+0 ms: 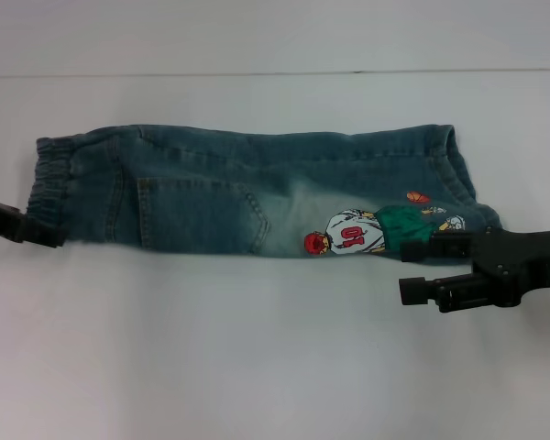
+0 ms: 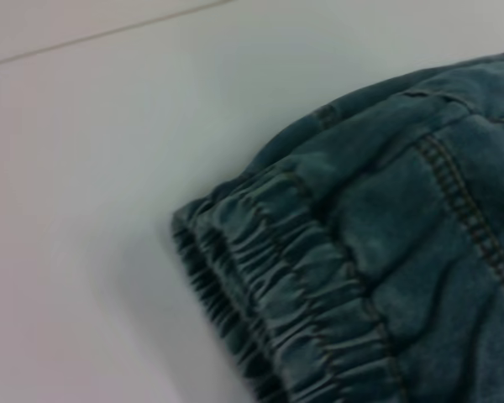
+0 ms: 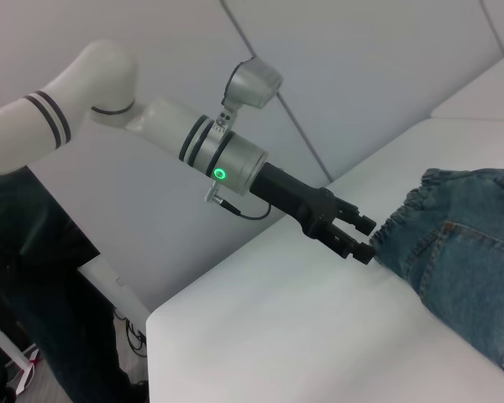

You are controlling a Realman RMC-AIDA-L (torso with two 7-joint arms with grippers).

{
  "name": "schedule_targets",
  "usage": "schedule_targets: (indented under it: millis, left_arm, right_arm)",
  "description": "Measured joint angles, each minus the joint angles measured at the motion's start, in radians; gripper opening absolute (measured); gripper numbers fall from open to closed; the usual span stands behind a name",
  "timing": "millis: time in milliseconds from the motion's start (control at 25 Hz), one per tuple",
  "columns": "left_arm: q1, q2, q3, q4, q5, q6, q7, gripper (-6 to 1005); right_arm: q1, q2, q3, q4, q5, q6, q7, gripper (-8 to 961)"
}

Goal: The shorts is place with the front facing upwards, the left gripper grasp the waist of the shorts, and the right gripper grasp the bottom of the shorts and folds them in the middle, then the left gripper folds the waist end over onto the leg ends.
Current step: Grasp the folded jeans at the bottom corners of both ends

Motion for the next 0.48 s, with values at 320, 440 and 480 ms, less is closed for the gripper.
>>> schedule_targets:
  millis: [320,440,480]
  left_arm:
    - [-0.022,-0.004,0.051,-0.016,0.036,-0.026,-0.019,849]
    - [-0.023,-0.003,0.052,-0.017,0.038,-0.026,-0.021,742]
    - [-0.023,-0.003,0.052,-0.017,0.039,-0.026,-0.021,706]
  right_arm:
    - [-0.006,0.002,-0.001,0.002,0.0,0.008,-0.005,928]
    - [-0.007,0.004,-0.001,0.003,0.0,0.011,-0.006,927]
    - [-0.007,0.005,-0.001,0.004,0.0,0.013,-0.007,927]
